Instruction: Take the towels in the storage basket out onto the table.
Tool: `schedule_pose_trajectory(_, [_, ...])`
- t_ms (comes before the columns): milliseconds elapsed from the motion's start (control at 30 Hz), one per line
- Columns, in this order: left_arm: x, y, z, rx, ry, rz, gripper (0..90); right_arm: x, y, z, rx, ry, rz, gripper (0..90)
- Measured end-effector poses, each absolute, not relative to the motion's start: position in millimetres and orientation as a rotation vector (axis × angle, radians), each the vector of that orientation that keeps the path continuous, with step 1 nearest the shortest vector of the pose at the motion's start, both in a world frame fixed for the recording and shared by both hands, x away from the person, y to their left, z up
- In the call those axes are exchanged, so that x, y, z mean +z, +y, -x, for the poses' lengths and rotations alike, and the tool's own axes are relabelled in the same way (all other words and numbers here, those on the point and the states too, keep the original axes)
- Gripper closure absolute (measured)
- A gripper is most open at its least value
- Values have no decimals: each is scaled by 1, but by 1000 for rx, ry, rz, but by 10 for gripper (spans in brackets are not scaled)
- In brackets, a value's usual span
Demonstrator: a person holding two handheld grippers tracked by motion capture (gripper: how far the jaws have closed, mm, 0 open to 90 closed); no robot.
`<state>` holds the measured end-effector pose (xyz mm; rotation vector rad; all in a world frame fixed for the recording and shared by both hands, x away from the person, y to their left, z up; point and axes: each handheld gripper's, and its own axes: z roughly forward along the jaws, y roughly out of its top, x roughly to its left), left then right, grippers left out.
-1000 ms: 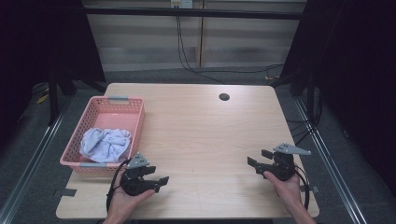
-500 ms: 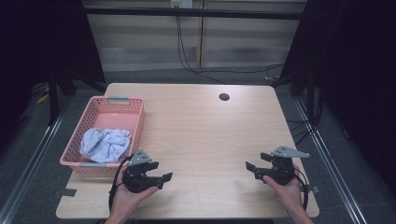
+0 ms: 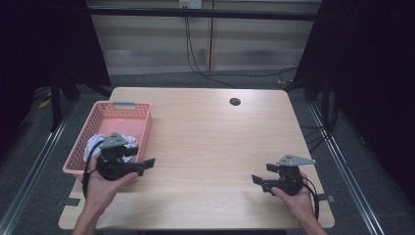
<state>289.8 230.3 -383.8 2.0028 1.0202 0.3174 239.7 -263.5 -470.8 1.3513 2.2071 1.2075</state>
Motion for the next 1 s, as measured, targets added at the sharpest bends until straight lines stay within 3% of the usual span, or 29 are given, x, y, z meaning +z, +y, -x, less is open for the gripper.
schedule_pose_trajectory(167, [-374,260,-303,380,1092,-2005,218,-472,-262,-241,1242,2244,-1349,204])
schedule_pose_trajectory(500, [-384,316,-344,383,1279,-1985,163,-474,-262,-243,1226,2262,-1357,203])
schedule_pose_trajectory(733, [-397,329,-368,349,1275,-2040,168,-478,-258,-245,1217,2299,-1365,205])
schedule_pose_trajectory(867, [-406,324,-375,308,1259,-2111,160,-478,-259,-245,1221,2301,-1367,205])
schedule_pose_trajectory(900, [-415,320,-381,224,1271,-2181,159,-479,-258,-246,1220,2305,-1368,205])
schedule_pose_trajectory(1000, [-421,316,-383,234,1290,-2239,155,-479,-258,-246,1215,2309,-1374,205])
